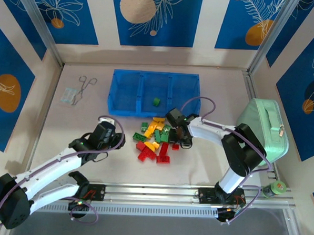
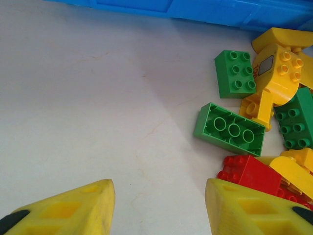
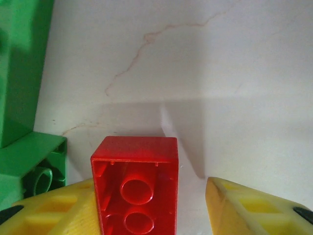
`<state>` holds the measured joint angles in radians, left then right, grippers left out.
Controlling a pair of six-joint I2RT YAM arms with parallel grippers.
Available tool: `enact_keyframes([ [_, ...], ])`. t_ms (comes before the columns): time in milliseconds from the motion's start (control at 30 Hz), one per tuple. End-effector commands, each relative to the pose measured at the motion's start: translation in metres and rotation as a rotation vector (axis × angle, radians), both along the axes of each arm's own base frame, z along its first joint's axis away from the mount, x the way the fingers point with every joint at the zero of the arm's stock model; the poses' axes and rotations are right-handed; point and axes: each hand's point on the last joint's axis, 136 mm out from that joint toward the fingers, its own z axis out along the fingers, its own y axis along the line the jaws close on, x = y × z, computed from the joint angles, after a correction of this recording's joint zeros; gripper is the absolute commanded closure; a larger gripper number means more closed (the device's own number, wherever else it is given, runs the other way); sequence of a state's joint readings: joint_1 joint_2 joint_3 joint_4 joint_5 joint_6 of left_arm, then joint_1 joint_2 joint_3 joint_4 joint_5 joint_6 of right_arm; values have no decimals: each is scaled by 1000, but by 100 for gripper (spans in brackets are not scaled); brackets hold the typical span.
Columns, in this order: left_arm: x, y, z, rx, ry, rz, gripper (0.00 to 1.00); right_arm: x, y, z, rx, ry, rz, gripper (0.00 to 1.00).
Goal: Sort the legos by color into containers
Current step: Pick up the lego from the center of the table, then place the lego in the container.
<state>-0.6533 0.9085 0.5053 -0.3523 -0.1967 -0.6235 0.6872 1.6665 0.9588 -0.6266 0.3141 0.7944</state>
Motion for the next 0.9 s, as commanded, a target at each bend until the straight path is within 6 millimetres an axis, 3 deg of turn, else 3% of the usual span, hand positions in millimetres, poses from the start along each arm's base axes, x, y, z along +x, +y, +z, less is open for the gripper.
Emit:
enact_keyframes([
  [0,-2,3,-1,8,-8,11,48,-9,1,-8,-9,37,1,45],
  [200,-4,7,0,17,-13,16,48,-9,5,-16,-8,55,1,45],
  [433,-3,5,0,12,-17,13,49,-5,0,-1,-21,15,-7,60],
  [633,-1,2,3,9,-19,1,49,7,-1,32,-11,-62,5,67],
  [867,-1,-1,7,-2,-25,-14,49,39,-3,84,22,-166,24,67],
])
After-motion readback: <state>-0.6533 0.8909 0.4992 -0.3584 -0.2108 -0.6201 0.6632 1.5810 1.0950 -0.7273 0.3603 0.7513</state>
